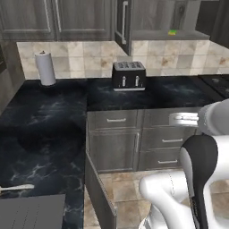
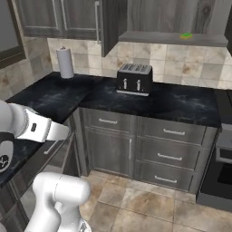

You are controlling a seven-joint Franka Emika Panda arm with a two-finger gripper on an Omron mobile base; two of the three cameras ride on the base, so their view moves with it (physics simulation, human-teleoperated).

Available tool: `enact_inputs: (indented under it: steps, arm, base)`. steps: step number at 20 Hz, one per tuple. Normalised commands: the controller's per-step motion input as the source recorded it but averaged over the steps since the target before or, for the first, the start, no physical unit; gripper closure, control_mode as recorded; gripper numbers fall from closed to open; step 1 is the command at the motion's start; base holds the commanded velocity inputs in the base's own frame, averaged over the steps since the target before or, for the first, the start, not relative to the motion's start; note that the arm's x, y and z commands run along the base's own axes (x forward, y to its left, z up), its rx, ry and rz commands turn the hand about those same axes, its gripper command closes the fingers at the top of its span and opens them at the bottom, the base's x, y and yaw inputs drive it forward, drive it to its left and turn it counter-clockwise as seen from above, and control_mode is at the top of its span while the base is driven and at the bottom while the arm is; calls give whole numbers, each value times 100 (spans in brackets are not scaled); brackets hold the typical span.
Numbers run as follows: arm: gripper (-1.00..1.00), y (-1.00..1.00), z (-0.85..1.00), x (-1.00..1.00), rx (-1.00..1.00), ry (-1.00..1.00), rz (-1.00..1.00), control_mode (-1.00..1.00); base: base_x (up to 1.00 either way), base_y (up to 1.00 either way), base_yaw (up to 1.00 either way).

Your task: Locate and retrieve the dish brush and sponge from the cabinet. Place them next to the sink.

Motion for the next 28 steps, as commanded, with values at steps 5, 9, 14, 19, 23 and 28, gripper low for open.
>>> enact_inputs:
  steps: [5, 9, 14, 19, 23, 28]
  arm:
    - [-100, 0, 0, 0, 0, 0, 0, 100]
    - [-100, 0, 0, 0, 0, 0, 0, 100]
    - [-100, 0, 0, 0, 0, 0, 0, 100]
    - [-100, 0, 0, 0, 0, 0, 0, 100]
    - [-100, 0, 0, 0, 0, 0, 0, 100]
    - [-100, 0, 0, 0, 0, 0, 0, 100]
  base:
    - [3, 2, 0]
    - [31, -28, 2]
    - [56, -46, 12]
    - [55, -40, 13]
    - [55, -19, 9]
    - [60, -17, 5]
